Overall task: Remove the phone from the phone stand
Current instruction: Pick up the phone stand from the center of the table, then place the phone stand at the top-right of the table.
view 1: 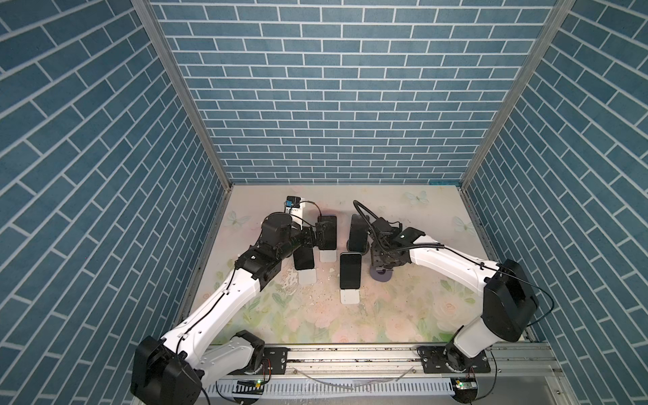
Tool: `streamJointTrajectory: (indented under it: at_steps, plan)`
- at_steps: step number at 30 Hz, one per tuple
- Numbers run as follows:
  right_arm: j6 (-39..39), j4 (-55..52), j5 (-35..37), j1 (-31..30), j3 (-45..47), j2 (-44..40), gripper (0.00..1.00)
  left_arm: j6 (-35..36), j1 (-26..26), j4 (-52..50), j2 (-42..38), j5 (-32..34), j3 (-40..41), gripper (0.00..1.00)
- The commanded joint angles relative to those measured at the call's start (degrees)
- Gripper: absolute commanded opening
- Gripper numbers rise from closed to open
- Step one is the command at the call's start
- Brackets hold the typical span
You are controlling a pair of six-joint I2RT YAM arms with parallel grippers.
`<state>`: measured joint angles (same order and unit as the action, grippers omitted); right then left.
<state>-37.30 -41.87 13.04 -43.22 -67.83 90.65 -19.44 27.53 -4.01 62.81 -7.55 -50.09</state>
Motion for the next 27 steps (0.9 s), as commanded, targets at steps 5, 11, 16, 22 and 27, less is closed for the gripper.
streamJointTrajectory:
  at_steps: [5, 11, 16, 22, 27]
  plan:
    - [3.8, -2.1, 3.3, 7.9, -0.3, -5.7, 0.33, 0.6, 0.3, 0.4, 1.0, 0.3, 0.5, 1.00]
    - [8.6, -1.7, 5.2, 14.7, -0.8, -6.5, 0.33, 0.3, 0.3, 0.6, 2.0, 0.5, 0.1, 1.00]
    - [12.2, -0.9, 5.9, 18.9, -3.1, -4.1, 0.33, 0.0, 0.3, 0.8, 2.6, 1.2, 0.2, 1.00]
    - [14.4, 2.5, 3.0, 23.7, -8.5, 1.4, 0.33, -0.4, 0.3, 0.5, 3.8, 1.7, -0.7, 1.00]
    - [15.8, 5.2, 0.4, 27.0, -15.2, 8.0, 0.33, -0.5, 0.3, 0.6, 4.6, 1.7, -1.6, 1.00]
